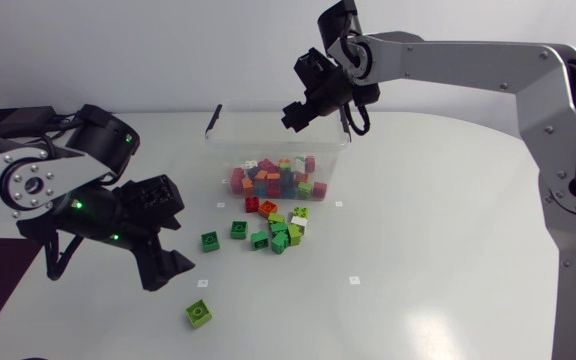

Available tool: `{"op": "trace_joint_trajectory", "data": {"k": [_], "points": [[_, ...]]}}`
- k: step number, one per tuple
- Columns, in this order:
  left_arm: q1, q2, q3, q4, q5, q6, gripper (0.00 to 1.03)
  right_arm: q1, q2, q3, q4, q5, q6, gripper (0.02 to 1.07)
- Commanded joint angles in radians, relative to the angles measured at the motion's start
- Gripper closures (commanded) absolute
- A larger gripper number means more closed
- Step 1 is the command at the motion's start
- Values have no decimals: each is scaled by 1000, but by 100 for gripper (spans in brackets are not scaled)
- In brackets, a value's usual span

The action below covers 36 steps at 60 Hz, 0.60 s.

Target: Place the duplo bricks in the container

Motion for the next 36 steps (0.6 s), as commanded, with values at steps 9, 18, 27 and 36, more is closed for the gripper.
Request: {"op": "trace_joint_trajectory", "data": {"k": [9, 18, 27, 36], "points": [[-50, 14, -48, -70, -51, -27, 6, -5, -96, -67, 14, 7, 20, 12], [-88, 72, -50, -88, -76, -122, 6, -4, -162, -152, 32, 7, 20, 12], [-135, 130, -51, -96, -76, -199, 6, 1, -235, -259, 63, 7, 20, 12], [-158, 210, -50, -96, -74, -257, 7, 10, -304, -376, 98, 7, 19, 12]]}}
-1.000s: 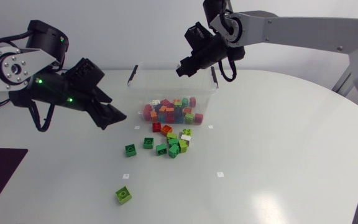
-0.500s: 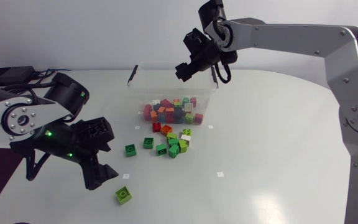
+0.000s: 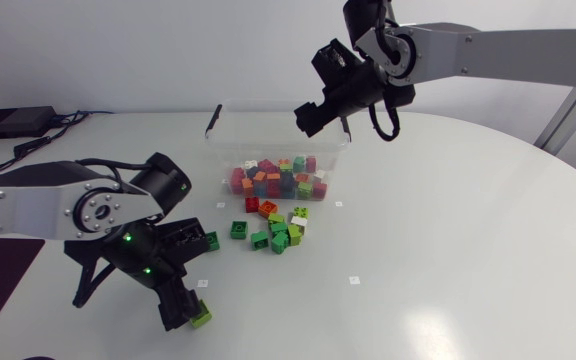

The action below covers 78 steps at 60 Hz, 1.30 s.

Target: Place the duplo bricks in the container

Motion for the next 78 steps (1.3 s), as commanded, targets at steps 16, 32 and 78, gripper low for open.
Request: {"op": "trace_joint_trajectory", "data": {"k": [16, 32, 78], "points": [[-51, 96, -33, -4, 3, -109, 8, 25, -156, -239, 52, 4, 11, 12], [-68, 139, -50, 40, -9, -134, 43, 83, -273, -444, 86, 7, -3, 12], [-15, -9, -50, 63, -49, -123, 67, 247, -118, -561, 73, -1, 3, 17]]}}
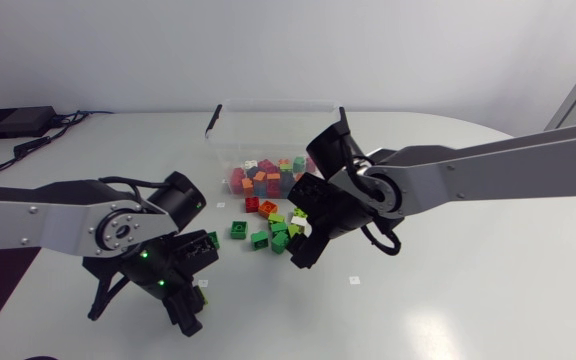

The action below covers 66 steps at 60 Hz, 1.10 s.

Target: Place the duplo bricks in the container

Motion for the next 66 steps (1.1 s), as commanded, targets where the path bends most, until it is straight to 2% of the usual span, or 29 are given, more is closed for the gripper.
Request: {"op": "trace_joint_trajectory", "data": {"k": [1, 13, 30, 47, 57, 61, 66], "points": [[33, -59, -4, -16, -8, -4, 67, 20, 50, 46, -19, 3, 34, 17], [87, -122, 5, -23, 3, 17, 67, 43, 137, 127, -62, 3, 51, 18], [122, -138, 2, -26, 14, 39, 67, 54, 225, 228, -138, 3, 62, 18], [184, -172, 13, -26, 55, 63, 67, 51, 298, 312, -179, 4, 59, 18], [214, -194, 24, -26, 75, 74, 67, 62, 314, 323, -193, 4, 60, 18], [225, -197, 27, -28, 83, 80, 67, 67, 315, 317, -202, 4, 62, 22], [230, -198, 28, -34, 85, 91, 67, 70, 305, 297, -207, 4, 63, 22]]}}
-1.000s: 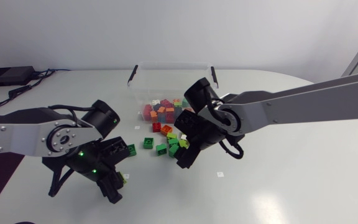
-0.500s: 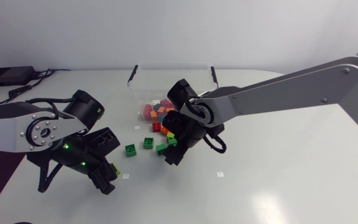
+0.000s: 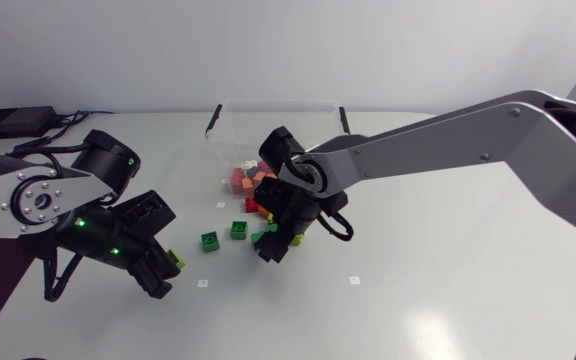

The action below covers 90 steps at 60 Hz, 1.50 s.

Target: Place the duplo bricks in the container

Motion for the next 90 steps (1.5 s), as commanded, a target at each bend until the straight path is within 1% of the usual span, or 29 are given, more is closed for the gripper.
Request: {"op": "trace_joint_trajectory", "data": {"k": [1, 16, 19, 22, 27, 30, 36, 45, 52, 54, 62, 67, 71, 72, 76, 80, 82, 87, 88, 90], "points": [[10, -11, 19, -16, 12, 27, 67, 14, 19, -24, -17, 1, 22, 22], [14, -7, 31, -16, 18, 32, 67, 29, 11, -44, -27, 4, -6, 22], [16, -7, 35, -16, 18, 32, 67, 26, 13, -35, -29, 4, -32, 23], [17, -8, 39, -16, 18, 32, 67, 9, 19, -16, -40, 4, -64, 30], [24, -16, 51, -16, 18, 32, 67, -12, 33, 13, -64, -24, -130, 30], [25, -28, 62, -16, 18, 32, 67, -18, 48, 36, -89, -28, -161, 30], [28, -51, 85, -10, 18, 33, 67, -21, 73, 64, -99, -38, -195, 30], [42, -65, 142, 44, 71, 35, 66, -20, 105, 105, -112, -45, -242, 30], [42, -62, 182, 101, 94, 32, 66, -14, 120, 128, -133, -45, -251, 31], [42, -50, 208, 113, 102, 29, 66, -11, 123, 133, -138, -45, -256, 35], [45, 21, 285, 136, 137, 17, 66, -9, 134, 153, -147, -45, -267, 59], [63, 56, 314, 176, 173, 3, 66, -8, 137, 163, -164, -47, -268, 68], [71, 84, 341, 197, 187, -8, 66, -6, 134, 163, -170, -53, -273, 81], [76, 95, 349, 206, 193, -13, 66, -6, 132, 163, -173, -54, -274, 82], [100, 133, 384, 226, 233, -30, 65, -6, 125, 159, -188, -59, -276, 82], [111, 179, 420, 236, 252, -36, 65, -6, 108, 145, -190, -59, -277, 83], [122, 208, 443, 240, 280, -40, 65, -6, 92, 130, -190, -59, -277, 83], [123, 237, 462, 265, 288, -46, 65, -6, 71, 110, -190, -59, -277, 83], [123, 249, 470, 289, 292, -57, 65, -6, 57, 100, -190, -59, -277, 83], [123, 260, 479, 298, 297, -60, 65, -6, 46, 90, -188, -59, -277, 83]]}}
